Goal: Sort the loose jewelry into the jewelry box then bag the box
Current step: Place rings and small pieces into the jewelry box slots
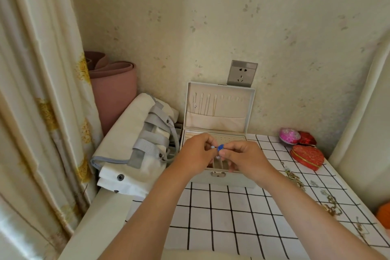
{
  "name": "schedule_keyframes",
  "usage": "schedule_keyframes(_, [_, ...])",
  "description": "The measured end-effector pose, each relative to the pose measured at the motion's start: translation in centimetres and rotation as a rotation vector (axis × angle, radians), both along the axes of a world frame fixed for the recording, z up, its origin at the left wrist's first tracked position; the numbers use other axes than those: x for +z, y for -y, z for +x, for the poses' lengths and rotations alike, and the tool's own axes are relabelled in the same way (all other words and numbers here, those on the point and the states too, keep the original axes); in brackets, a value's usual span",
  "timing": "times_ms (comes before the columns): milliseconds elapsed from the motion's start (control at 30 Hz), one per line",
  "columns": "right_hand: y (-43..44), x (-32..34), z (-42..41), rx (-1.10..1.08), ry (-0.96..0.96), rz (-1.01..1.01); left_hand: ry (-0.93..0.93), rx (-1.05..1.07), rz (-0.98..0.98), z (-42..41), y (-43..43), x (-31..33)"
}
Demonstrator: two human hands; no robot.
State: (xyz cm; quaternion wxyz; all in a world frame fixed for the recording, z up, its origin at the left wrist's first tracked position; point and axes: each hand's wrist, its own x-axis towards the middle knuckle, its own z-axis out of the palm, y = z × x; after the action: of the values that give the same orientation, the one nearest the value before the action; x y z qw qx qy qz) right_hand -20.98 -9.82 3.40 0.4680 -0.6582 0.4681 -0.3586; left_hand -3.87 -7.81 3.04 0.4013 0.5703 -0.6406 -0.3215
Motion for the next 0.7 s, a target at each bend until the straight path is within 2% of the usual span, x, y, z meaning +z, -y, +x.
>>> schedule_keyframes(133, [1.5,-0.2,-0.8,0.023,-0.103,0.019,0.157,-0.062,0.031,0.4,0.1,-0.3])
schedule_keyframes(300, [3.3,-0.7,-0.9,0.112,-0.447,-0.19,0.312,-0.082,0.09,1.3,0.3,-0.4])
schedule_keyframes(500, [3.6,-0.5,-0.8,0.256,-0.771,-0.413,0.469,-0.024,0.026,0.9,0.8,-1.1])
schedule_keyframes(700, [3.7,-0.5,-0.5,0.335,-0.907,-0.517,0.55,-0.069,-0.03,0.4,0.6,-1.9])
